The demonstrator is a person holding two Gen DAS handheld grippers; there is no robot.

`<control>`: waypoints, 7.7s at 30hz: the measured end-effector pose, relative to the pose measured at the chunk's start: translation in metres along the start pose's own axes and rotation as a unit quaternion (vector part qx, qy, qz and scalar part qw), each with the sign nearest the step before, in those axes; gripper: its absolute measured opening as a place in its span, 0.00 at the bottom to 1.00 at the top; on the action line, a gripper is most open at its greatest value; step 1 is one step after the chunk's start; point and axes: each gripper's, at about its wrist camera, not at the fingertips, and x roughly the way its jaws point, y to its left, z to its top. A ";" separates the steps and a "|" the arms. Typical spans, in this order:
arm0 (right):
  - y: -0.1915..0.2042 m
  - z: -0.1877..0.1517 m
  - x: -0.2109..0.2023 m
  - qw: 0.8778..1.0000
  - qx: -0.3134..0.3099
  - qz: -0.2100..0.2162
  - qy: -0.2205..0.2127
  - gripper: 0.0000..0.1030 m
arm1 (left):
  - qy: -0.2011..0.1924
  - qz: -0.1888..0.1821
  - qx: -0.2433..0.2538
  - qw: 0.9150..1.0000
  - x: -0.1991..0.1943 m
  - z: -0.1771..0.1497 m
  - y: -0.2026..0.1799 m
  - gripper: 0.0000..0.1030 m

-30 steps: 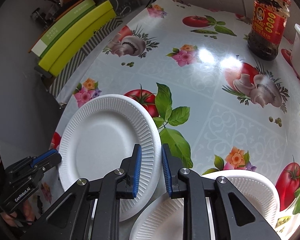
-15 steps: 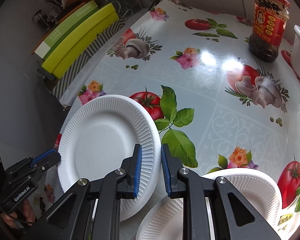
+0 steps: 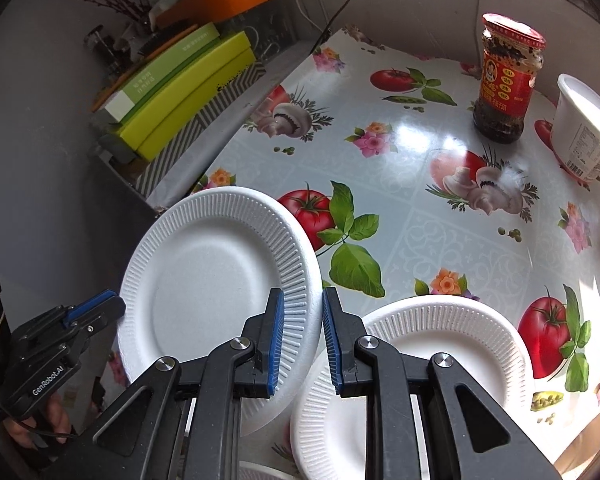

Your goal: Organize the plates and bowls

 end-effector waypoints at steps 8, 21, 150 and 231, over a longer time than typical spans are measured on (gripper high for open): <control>0.003 -0.030 -0.034 1.000 -0.001 0.001 -0.012 0.19 | -0.011 -0.012 0.014 1.000 -0.024 -0.018 -0.013 0.16; 0.003 -0.079 -0.059 1.000 0.012 0.001 -0.015 0.19 | -0.012 -0.017 0.031 0.999 -0.048 -0.054 -0.028 0.16; -0.141 -0.070 -0.079 0.995 0.082 -0.058 -0.008 0.54 | 0.078 -0.070 0.082 0.991 0.025 -0.037 -0.138 0.19; -0.127 -0.081 -0.086 0.995 0.090 -0.032 -0.013 0.18 | 0.070 -0.076 0.062 0.993 0.016 -0.043 -0.136 0.14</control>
